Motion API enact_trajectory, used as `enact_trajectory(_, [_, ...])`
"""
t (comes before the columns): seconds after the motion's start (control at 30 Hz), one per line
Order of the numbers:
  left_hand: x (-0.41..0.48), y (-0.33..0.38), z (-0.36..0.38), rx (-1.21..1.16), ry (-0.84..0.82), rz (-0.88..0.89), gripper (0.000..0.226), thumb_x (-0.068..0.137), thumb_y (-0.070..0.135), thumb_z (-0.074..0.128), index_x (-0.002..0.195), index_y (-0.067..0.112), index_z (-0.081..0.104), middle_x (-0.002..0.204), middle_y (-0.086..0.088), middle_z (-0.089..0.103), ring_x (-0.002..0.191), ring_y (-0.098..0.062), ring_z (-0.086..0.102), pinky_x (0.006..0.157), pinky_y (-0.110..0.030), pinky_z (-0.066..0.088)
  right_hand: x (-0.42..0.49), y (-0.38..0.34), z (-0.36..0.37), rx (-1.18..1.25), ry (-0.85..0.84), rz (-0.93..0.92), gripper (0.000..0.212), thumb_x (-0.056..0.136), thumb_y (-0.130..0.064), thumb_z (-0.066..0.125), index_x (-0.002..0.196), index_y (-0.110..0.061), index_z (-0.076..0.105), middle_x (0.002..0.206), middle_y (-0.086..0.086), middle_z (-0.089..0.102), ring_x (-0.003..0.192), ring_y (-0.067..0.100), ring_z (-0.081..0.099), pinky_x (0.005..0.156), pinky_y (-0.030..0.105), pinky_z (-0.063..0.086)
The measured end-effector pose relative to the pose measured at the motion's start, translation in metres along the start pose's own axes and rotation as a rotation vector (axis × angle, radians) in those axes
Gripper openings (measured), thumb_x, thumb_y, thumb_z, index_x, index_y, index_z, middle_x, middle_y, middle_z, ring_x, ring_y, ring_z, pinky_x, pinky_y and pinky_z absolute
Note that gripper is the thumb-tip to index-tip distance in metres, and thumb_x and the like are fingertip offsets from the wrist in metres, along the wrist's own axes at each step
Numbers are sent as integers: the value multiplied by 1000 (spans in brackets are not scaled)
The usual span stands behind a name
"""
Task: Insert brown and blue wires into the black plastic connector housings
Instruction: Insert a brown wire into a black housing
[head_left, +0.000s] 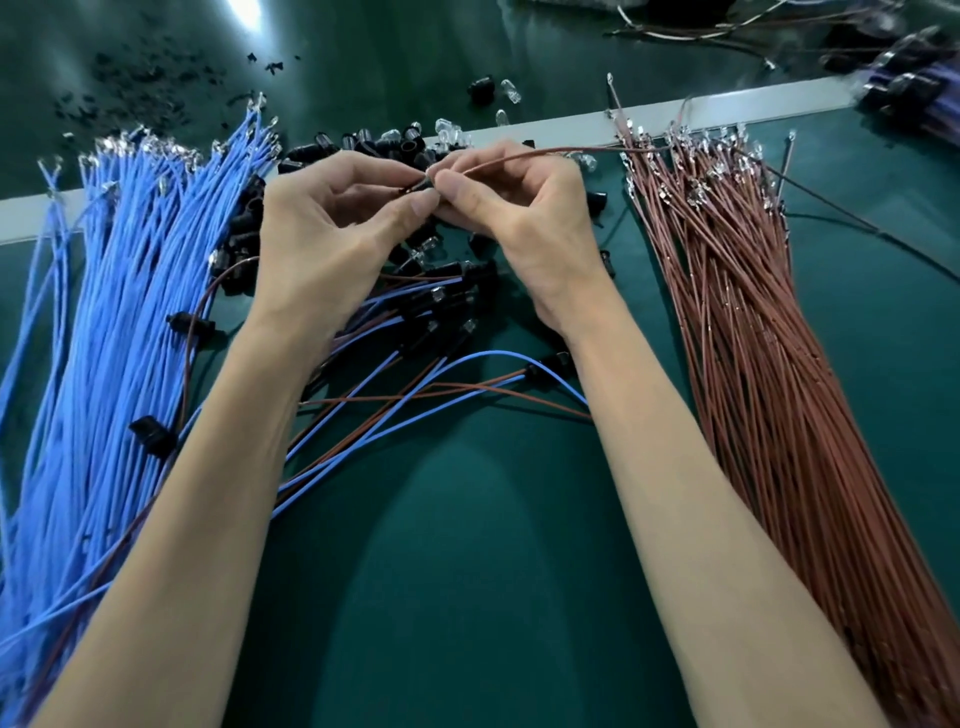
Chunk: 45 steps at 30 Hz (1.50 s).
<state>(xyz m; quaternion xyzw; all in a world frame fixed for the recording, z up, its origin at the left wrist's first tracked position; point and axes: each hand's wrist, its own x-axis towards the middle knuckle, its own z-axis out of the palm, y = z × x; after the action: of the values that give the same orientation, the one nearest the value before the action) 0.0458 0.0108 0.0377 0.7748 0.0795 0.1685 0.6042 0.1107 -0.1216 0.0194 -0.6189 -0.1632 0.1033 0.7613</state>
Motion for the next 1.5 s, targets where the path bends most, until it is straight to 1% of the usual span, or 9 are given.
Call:
enact_trajectory(0.13, [0,-2,-3,79,-19,-20,11,80,17,76,85,23,69,82,3,72,77,-11,68,79,-30,55,-1,-9,-2,-94,49,29,16,85,4,64,75,-8,62,73,7,67,73,16,67,74,30,57])
enact_trajectory(0.3, [6,5,-15,148,10,1,9,81,17,74,85,24,69,77,6,69,66,2,62,66,-13,48,8,-42,-43,-258,299,18,14,84,-4,62,75,-14,58,63,-5,67,59,8,65,57,22,50])
enact_trajectory(0.43, [8,14,27,314,-143,91,10,81,12,71,89,17,73,80,1,72,67,-1,63,71,-12,50,11,-54,-72,-345,336,107,17,81,-6,60,68,-17,57,63,-4,68,58,6,61,54,18,45])
enact_trajectory(0.6, [14,9,71,783,-321,272,28,84,14,57,107,16,72,112,-8,63,106,-27,53,94,-33,40,10,-33,-70,-464,251,286,25,83,-4,61,62,-15,59,59,-3,63,51,2,57,52,15,44])
enact_trajectory(0.8, [5,4,103,999,-317,330,46,89,55,49,121,24,63,122,-2,50,121,-24,36,87,-39,36,14,-26,-73,-628,285,320,9,66,-19,62,58,-16,59,75,10,71,73,24,66,71,39,55])
enact_trajectory(1.0, [6,15,125,980,-309,271,42,83,45,58,118,23,62,120,-4,49,120,-26,36,84,-40,33,15,-30,-80,-697,354,289,18,58,-28,62,62,-11,62,72,12,66,68,23,55,67,44,52])
enact_trajectory(1.17, [-4,13,112,762,-183,318,28,84,34,65,110,23,61,109,0,57,109,-23,43,84,-36,35,10,-35,-81,-579,309,229,17,72,-19,66,56,-18,60,66,3,68,64,17,62,62,33,53])
enact_trajectory(1.33, [-8,2,60,-18,54,48,14,86,9,67,94,16,59,80,4,58,70,-2,52,70,-12,41,4,-32,-62,-256,120,157,18,90,-3,61,75,-11,56,65,-3,68,57,7,64,55,15,50])
enact_trajectory(1.5, [-17,-4,38,-331,102,-79,19,90,-1,59,92,17,64,84,4,64,84,-11,64,85,-22,49,1,-23,-30,-80,14,130,11,85,4,66,80,-4,59,70,4,70,65,14,69,64,20,55])
